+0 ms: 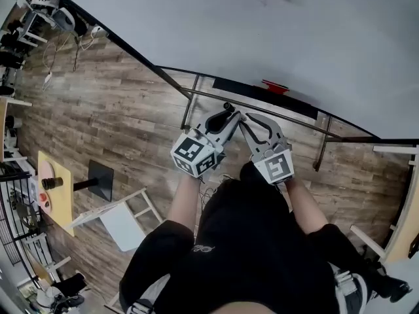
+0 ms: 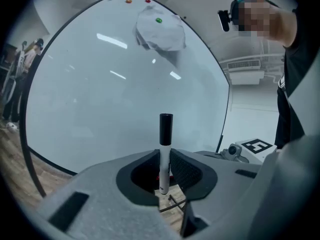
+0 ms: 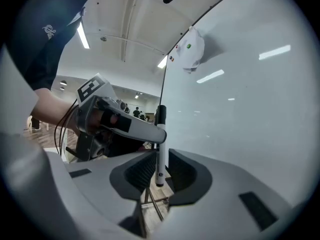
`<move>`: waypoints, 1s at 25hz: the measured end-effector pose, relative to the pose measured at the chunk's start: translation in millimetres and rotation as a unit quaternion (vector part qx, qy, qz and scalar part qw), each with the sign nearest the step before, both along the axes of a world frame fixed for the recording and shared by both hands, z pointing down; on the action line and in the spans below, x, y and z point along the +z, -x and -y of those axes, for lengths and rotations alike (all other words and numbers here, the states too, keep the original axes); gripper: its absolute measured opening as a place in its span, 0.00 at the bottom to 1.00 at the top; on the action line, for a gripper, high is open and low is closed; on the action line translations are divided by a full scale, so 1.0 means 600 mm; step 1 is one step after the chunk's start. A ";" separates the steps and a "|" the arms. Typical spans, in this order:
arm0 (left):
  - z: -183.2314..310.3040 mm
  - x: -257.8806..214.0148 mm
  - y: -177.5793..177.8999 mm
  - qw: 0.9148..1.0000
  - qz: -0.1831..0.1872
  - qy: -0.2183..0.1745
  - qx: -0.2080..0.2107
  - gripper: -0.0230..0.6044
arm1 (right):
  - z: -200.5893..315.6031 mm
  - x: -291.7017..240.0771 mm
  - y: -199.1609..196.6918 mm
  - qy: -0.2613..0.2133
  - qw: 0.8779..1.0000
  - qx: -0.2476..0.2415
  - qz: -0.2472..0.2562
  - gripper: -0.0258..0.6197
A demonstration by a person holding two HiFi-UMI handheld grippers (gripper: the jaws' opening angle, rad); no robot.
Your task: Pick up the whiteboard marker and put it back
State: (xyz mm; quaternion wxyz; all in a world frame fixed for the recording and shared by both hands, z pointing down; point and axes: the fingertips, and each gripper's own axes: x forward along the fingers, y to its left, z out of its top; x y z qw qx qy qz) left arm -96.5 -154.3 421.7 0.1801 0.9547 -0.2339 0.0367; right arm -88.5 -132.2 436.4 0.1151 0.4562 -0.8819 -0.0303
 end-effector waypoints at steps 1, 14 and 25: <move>0.008 0.004 -0.001 1.000 0.012 -0.006 -0.004 0.14 | 0.002 0.005 -0.006 0.003 1.000 0.002 -0.003 0.13; 0.087 0.068 -0.051 0.978 0.193 -0.077 0.020 0.14 | 0.058 0.086 -0.108 0.084 0.992 0.091 0.001 0.04; 0.118 0.150 -0.053 0.916 0.329 -0.156 0.168 0.14 | 0.072 0.120 -0.123 0.114 0.961 0.249 0.035 0.04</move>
